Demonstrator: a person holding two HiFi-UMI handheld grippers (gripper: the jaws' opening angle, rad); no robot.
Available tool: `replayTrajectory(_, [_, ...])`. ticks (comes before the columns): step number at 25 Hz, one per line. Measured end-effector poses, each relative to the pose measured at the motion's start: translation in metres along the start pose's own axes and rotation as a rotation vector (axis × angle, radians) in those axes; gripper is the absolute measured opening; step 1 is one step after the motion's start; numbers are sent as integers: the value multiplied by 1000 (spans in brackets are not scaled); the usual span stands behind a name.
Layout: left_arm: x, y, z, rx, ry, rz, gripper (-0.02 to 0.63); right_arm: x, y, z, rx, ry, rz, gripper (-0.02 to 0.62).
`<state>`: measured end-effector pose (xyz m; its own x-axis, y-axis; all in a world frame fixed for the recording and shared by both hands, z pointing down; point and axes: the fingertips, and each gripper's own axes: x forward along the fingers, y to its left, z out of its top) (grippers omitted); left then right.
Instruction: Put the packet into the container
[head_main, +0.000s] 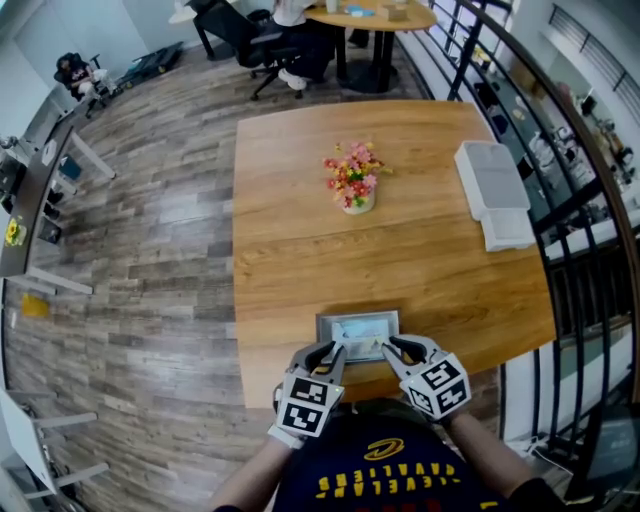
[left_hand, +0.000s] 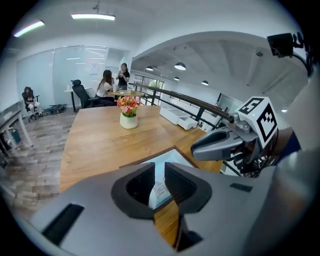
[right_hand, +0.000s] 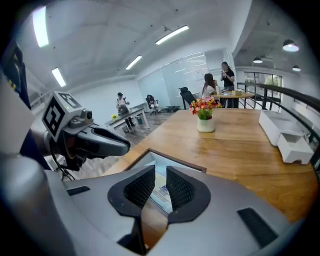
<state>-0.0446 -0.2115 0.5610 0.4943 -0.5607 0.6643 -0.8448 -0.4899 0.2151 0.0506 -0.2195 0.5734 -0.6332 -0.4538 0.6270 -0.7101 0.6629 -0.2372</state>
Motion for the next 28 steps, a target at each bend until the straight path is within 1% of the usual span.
replayTrajectory(3, [-7, -7, 16, -23, -44, -25, 56, -9, 11, 16, 71, -41, 64, 75])
replayTrajectory(5, [-13, -15, 28, -47, -84, -59, 55, -17, 16, 28, 108, -81, 90, 74])
replayTrajectory(6, [-16, -20, 35, -64, -109, -84, 55, -21, 16, 35, 124, -106, 96, 51])
replayTrajectory(7, [-20, -25, 43, -83, -136, -114, 55, -26, 16, 42, 140, -136, 102, 15])
replayTrajectory(10, [-34, -40, 68, -123, -221, -190, 55, -45, 16, 67, 193, -241, 125, 9])
replayTrajectory(12, [-45, -47, 83, -126, -266, -218, 54, -59, 17, 84, 215, -305, 129, 9])
replayTrajectory(13, [-50, -50, 88, -122, -283, -230, 54, -65, 17, 90, 215, -329, 123, 9])
replayTrajectory(15, [-59, -57, 98, -113, -315, -253, 16, -75, 18, 101, 205, -366, 105, 9])
replayTrajectory(16, [-63, -60, 102, -110, -328, -264, 7, -79, 18, 106, 200, -387, 98, 9])
replayTrajectory(20, [-74, -68, 120, -92, -378, -281, 2, -97, 23, 131, 192, -482, 95, 11])
replayTrajectory(23, [-80, -72, 127, -67, -408, -275, 2, -110, 27, 142, 149, -543, 89, 11])
replayTrajectory(26, [-79, -73, 126, -70, -422, -273, 2, -111, 31, 142, 95, -569, 76, 11])
replayTrajectory(28, [-77, -71, 125, -79, -425, -269, 2, -110, 35, 140, 82, -568, 75, 11])
